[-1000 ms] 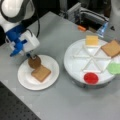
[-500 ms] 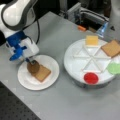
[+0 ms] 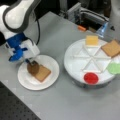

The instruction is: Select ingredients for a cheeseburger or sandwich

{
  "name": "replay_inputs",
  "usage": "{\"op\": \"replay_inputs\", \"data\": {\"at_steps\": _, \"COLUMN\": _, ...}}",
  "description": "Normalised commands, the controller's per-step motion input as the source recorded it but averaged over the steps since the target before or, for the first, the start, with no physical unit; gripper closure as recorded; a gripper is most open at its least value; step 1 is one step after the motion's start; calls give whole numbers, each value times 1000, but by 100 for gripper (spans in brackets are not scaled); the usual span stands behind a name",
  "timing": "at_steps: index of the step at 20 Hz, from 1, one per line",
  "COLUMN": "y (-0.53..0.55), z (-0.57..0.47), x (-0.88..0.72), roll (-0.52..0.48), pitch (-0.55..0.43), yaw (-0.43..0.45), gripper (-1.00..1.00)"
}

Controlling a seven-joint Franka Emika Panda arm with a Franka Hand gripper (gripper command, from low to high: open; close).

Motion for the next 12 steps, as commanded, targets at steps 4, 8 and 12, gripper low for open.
{"op": "replay_inputs", "data": {"at_steps": 4, "y": 71, "z": 52, "x": 12, "roll": -142, "pitch": 66, "yaw": 120, "gripper": 100}}
{"op": "replay_inputs", "data": {"at_steps": 8, "y": 118, "z": 44, "x": -31, "roll": -121, "pitch": 55, "yaw": 116, "gripper": 100}}
{"op": "replay_inputs", "data": {"at_steps": 12, "y": 129, "z": 30, "x": -56, "roll": -123, "pitch": 40, "yaw": 113, "gripper": 100}}
